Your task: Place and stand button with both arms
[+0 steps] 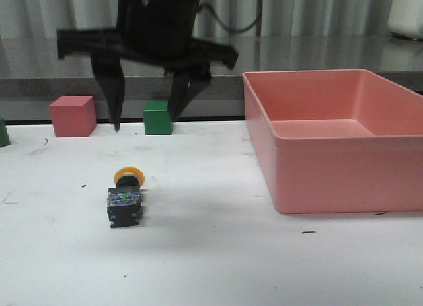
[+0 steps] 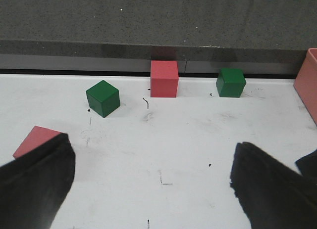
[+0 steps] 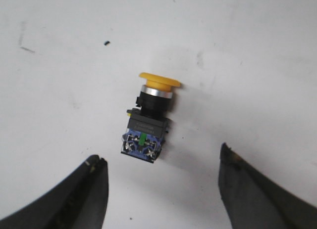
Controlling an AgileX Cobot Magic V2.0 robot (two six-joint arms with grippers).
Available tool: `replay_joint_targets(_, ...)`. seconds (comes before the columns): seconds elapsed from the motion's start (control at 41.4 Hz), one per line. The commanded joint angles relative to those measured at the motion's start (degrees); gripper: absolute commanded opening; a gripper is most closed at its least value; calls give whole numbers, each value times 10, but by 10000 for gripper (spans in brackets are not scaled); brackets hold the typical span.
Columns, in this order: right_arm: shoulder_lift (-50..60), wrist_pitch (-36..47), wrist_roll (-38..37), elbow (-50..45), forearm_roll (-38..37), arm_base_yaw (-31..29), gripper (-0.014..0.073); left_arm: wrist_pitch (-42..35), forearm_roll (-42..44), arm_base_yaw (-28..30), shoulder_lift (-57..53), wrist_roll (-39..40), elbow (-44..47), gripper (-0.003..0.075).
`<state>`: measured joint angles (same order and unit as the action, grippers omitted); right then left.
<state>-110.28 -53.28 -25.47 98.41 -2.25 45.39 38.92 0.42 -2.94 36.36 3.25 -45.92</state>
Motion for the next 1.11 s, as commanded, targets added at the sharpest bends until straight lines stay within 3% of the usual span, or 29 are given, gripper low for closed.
replay_joint_targets(0.0, 101, 8, 100, -14, -10, 0, 500, -45, -4, 1, 3, 6, -16, 618)
replay_joint_targets(0.193, 252, 30, 247, -130, -10, 0, 498, -45, -4, 1, 3, 6, -16, 618)
replay_joint_targets(0.314, 346, 41, 302, -211, -10, 0, 498, -45, -4, 1, 3, 6, -16, 618)
replay_joint_targets(0.725, 611, 42, 304, -394, -12, 0, 498, -45, -4, 1, 3, 6, -16, 618)
replay_joint_targets(1.088, 743, 5, 303, -444, -11, 0, 498, -45, -4, 1, 3, 6, -16, 618)
